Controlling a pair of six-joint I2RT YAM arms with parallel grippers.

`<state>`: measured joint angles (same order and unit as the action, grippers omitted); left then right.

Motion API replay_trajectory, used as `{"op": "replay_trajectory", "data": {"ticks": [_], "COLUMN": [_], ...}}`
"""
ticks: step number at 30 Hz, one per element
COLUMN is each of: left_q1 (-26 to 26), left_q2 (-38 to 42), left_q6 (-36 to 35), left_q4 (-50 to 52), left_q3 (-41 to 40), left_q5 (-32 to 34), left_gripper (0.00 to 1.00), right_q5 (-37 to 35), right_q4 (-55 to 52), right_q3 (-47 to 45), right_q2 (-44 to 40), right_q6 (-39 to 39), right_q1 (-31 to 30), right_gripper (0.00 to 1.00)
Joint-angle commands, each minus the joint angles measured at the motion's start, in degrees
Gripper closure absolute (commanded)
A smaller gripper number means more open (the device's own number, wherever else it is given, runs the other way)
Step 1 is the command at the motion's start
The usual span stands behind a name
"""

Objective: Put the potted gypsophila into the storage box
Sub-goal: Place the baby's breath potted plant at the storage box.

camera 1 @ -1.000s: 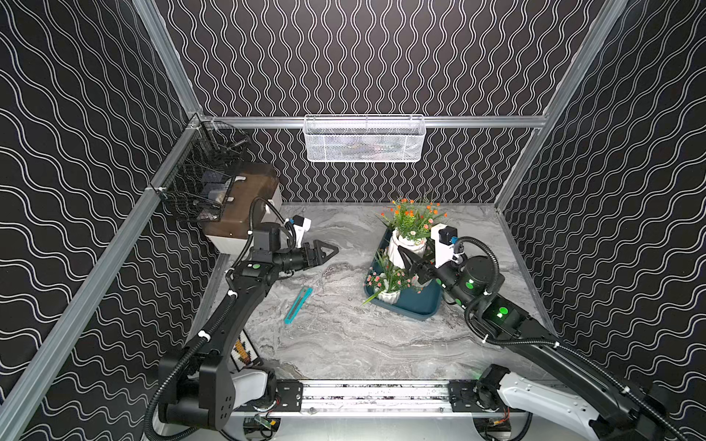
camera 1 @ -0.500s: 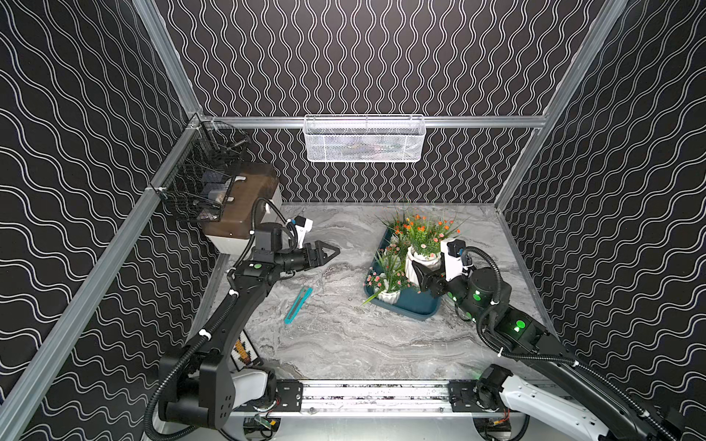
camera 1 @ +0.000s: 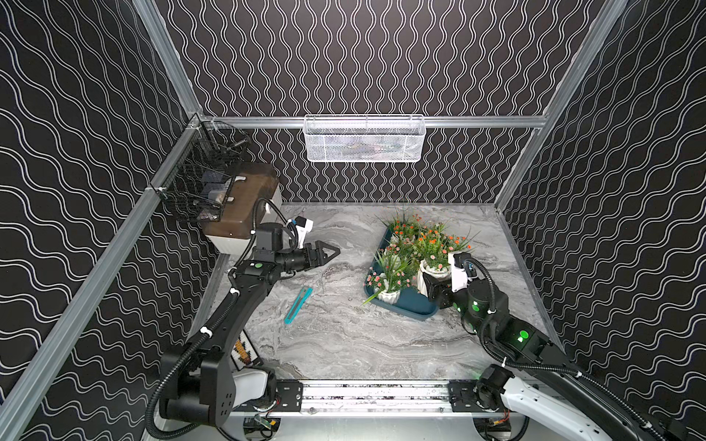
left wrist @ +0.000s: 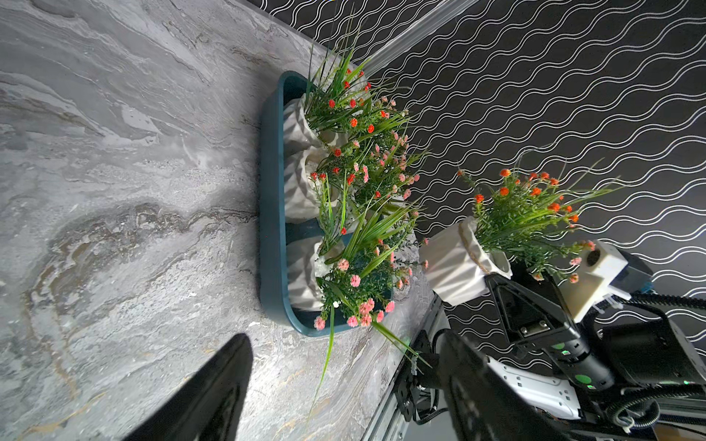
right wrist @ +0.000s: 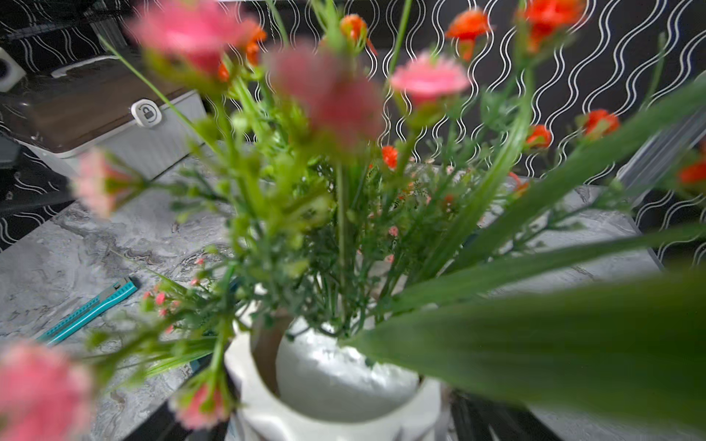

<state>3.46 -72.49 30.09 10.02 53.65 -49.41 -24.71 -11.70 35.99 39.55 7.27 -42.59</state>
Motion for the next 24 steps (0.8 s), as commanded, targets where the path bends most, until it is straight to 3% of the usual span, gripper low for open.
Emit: {"op": "replay_trajectory", "data": {"ticks": [1,14,24], "left_q1": [0.1,0.7,0.7], "left_q2": [-0.2,-0.3,-0.1], "left_q6": [-0.3,-0.6,-0.7], "left_q4": [-1.4,-1.1,-1.1], "left_q3": [0.1,0.2,0.2], "left_q5": [-0.3,-0.1,-0.2], "left_gripper": [0.2,0.2,0.2], "right_q5": [-2.4,-1.8,3.2], "right_q4": [1.6,4.7,10.9], "right_q3": [-0.6,-3.8,-6.1], "right_q2": [0.3,5.2,9.0], "right_q6": [1.8,3.5,4.1], "right_q1": [0.1,0.8,3.4], "right_gripper": [0.17,0.17,0.17]}}
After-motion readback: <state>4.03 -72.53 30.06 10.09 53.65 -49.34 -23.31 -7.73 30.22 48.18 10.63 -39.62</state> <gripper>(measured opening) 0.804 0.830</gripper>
